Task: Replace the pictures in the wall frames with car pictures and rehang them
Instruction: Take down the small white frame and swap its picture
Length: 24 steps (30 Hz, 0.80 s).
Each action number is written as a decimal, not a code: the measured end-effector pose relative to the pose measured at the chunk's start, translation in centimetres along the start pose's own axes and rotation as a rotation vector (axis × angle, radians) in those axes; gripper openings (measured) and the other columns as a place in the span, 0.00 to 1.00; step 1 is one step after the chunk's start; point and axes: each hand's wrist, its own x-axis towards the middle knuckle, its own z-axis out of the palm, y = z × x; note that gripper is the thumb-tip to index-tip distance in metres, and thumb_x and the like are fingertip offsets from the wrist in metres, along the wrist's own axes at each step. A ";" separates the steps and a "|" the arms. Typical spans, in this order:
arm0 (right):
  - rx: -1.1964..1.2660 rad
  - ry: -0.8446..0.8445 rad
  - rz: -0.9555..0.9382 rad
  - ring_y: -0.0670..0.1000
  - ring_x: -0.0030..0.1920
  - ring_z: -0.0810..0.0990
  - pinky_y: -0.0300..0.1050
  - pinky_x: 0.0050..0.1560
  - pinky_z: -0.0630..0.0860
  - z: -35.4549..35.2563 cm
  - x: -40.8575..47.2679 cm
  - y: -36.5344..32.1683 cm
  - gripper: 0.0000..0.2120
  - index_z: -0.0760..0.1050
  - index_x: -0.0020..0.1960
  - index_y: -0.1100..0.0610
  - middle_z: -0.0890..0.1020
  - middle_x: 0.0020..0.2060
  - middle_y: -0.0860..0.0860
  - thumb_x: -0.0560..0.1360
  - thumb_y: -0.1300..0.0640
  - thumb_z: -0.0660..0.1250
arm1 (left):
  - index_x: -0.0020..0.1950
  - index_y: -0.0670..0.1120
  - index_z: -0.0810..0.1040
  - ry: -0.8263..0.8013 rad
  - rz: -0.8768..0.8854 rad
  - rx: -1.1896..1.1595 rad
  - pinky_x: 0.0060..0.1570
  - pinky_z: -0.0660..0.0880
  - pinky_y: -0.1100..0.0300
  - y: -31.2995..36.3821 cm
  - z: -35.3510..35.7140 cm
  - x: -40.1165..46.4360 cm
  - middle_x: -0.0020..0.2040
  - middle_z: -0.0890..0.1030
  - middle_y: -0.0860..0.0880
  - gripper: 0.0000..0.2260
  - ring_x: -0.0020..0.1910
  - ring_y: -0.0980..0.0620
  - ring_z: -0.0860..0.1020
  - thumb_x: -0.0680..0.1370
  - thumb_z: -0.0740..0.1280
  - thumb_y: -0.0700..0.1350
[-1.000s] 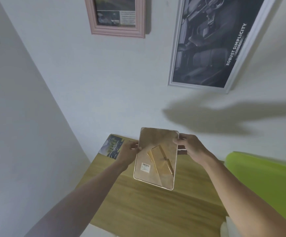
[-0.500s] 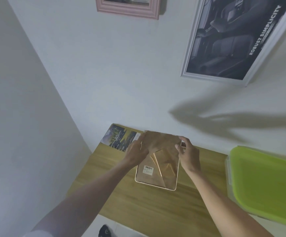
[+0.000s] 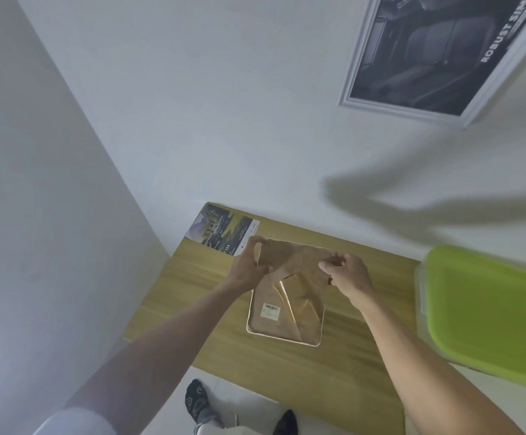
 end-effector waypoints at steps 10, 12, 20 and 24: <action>0.178 -0.153 0.047 0.50 0.50 0.86 0.51 0.64 0.77 -0.9 -0.1 0.0 0.08 0.86 0.46 0.56 0.88 0.45 0.48 0.71 0.52 0.77 | 0.54 0.45 0.73 -0.060 -0.174 -0.306 0.29 0.80 0.54 0.0 -2.0 -0.2 0.38 0.82 0.45 0.14 0.33 0.51 0.81 0.74 0.74 0.41; 0.172 -0.126 0.041 0.49 0.53 0.85 0.51 0.65 0.75 -0.8 -0.1 -0.3 0.10 0.86 0.44 0.54 0.87 0.47 0.45 0.72 0.48 0.75 | 0.53 0.45 0.75 -0.060 -0.191 -0.339 0.29 0.79 0.55 -0.1 -2.3 0.0 0.41 0.83 0.44 0.12 0.34 0.49 0.82 0.74 0.74 0.44; 0.149 -0.108 -0.038 0.49 0.71 0.71 0.54 0.72 0.64 -0.4 -0.9 -0.6 0.05 0.87 0.43 0.51 0.74 0.68 0.48 0.69 0.51 0.77 | 0.53 0.45 0.83 -0.027 -0.297 -0.464 0.38 0.82 0.51 0.5 -3.6 0.0 0.42 0.84 0.45 0.09 0.36 0.48 0.82 0.79 0.65 0.45; 0.236 -0.096 0.030 0.50 0.62 0.79 0.43 0.59 0.70 -0.5 -0.2 -0.1 0.07 0.83 0.40 0.59 0.83 0.51 0.46 0.71 0.55 0.76 | 0.48 0.43 0.86 -0.059 -0.243 -0.505 0.44 0.82 0.50 0.4 -3.7 -0.3 0.39 0.84 0.47 0.08 0.39 0.49 0.83 0.75 0.67 0.38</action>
